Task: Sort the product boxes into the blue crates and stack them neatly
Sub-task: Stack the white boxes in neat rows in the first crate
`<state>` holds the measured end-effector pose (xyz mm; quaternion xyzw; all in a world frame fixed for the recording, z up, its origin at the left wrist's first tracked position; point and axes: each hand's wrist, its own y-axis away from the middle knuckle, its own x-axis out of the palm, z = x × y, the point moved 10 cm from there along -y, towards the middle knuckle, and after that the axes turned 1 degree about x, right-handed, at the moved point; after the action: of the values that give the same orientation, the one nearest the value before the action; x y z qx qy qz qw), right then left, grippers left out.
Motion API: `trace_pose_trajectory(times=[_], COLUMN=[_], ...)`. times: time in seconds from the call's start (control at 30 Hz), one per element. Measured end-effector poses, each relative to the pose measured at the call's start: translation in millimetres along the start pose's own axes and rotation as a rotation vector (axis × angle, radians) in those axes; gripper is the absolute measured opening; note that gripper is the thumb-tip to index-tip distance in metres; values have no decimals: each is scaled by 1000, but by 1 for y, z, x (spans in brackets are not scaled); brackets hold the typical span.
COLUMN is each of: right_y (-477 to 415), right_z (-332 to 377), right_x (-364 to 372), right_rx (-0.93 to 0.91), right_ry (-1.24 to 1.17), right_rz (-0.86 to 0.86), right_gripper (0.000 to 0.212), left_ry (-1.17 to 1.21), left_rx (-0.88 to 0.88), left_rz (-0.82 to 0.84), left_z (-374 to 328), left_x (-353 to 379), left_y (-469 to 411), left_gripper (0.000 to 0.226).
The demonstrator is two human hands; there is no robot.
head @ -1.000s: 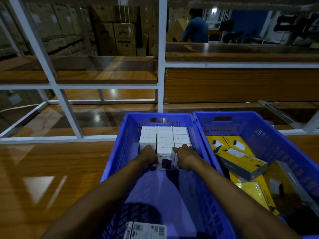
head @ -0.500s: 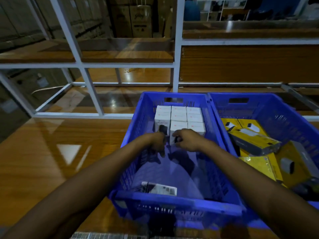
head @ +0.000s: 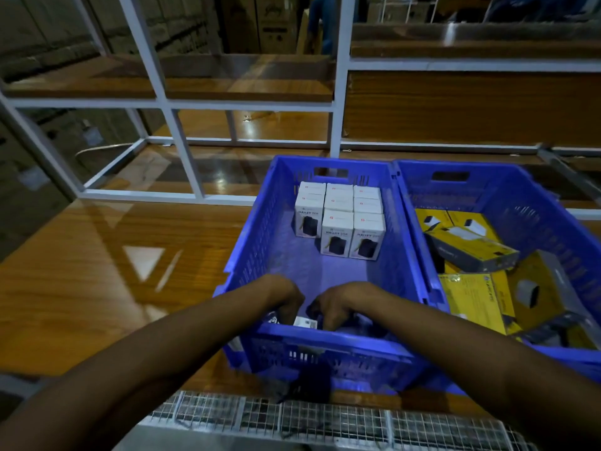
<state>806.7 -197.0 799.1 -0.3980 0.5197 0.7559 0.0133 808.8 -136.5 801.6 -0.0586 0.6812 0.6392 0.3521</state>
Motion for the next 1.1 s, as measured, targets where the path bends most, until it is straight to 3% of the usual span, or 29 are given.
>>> trace_pose_trajectory(times=[0.13,0.27,0.33,0.47,0.53,0.7,0.77,0.9,1.0,1.1], right_y=[-1,-6,-7,-8,-11,-1,4,2,-2,6], right_z=[11,5,-4,-18,-26,-47,-46,-36,-31,-35], right_x=[1,-6,-14,-33,-44,-65,-66,-45,-37,-55], right_rx=[-47,-61,-44,-3,28,145,152,158,153,127], right_ry=[-17,-17,-9,3,22,84,64,73,130,66], right_rz=[-61,-119,-129,-165,-222,-390,-410,-242,-189,-307], right_gripper=[65,57,57,60,58,24,29,83,73,60], left_ry=[46,132,126,148,179,288,316,323,326,348], left_rx=[104,167,148,50,30,-13,-33,-24,32,86], left_rz=[-50,11,-34,-168,-201,-296,-324,-311,-255,-142], left_z=[-10,-12,-3,23,33,43,45,43,35,27], left_x=[4,7,-3,-36,-45,-67,-72,-73,-68,-59], left_y=[-3,-14,-18,-19,-27,-33,-32,-28,-27,-26], left_gripper=[62,50,47,74,76,60,50,35,39,52])
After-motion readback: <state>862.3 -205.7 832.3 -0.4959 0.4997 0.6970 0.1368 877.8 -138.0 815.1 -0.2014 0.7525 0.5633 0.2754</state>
